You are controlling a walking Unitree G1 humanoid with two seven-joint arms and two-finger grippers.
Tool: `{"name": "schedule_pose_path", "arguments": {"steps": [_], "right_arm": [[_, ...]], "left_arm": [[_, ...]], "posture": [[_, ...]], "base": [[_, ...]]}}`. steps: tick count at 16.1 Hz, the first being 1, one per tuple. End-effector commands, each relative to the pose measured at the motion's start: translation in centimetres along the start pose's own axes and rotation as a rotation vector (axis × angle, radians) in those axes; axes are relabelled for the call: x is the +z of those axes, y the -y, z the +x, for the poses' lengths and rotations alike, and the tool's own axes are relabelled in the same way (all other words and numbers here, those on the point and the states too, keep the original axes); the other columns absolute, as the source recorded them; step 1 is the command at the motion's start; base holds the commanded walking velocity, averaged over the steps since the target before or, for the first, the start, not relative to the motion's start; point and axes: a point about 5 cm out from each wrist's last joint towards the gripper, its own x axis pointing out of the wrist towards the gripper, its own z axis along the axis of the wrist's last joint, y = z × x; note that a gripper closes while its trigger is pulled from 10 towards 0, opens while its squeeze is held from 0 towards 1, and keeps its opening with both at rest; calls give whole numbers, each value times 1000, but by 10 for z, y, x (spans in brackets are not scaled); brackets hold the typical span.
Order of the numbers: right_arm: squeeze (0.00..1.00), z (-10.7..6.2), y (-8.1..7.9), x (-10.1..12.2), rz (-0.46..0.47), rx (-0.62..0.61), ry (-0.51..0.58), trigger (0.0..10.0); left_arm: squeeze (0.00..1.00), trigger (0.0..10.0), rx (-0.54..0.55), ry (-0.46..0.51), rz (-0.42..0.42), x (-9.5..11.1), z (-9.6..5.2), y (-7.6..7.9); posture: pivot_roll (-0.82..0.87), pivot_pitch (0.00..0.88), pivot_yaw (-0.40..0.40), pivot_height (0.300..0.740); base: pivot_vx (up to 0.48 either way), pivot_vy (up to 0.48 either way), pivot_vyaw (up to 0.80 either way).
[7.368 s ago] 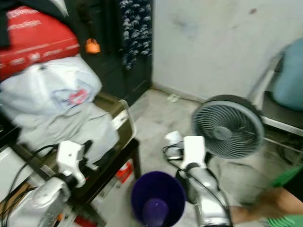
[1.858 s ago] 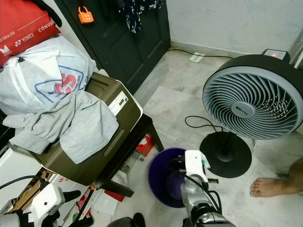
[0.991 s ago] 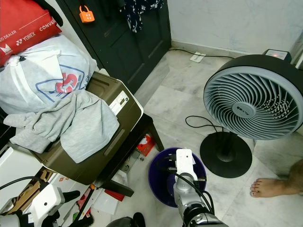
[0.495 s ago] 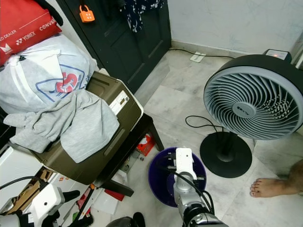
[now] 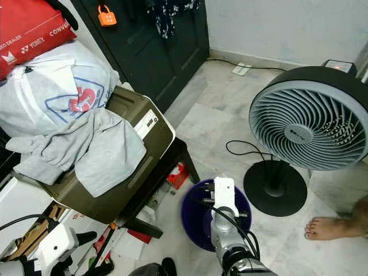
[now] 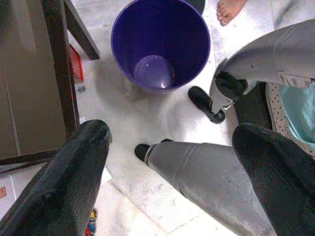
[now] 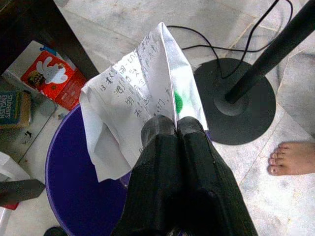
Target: Clean up the room
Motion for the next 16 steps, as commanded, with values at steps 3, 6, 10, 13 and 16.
{"name": "schedule_pose_path", "arguments": {"steps": [3,6,10,13,16], "right_arm": [[0,-4,-7,-9,1,32,-60,10000],[0,-4,-8,-11,7,31,-67,10000],[0,-4,-7,-12,5,31,-77,10000],[0,-4,-7,-13,5,33,-79,10000],[0,-4,-8,-13,6,35,-82,10000]], "left_arm": [[431,10000,17,-16,-50,-5,-1,-3],[1000,10000,52,10,-38,1,1,-10],[1000,10000,72,4,-36,0,1,-11],[0,0,54,18,-55,0,0,-10],[0,0,66,15,-46,0,0,-11]], "posture": [[85,232,232,740],[85,232,232,740],[83,228,233,740],[85,228,234,740],[85,229,236,740]], "base": [[0,0,0],[0,0,0],[0,0,0],[0,0,0],[0,0,0]]}}
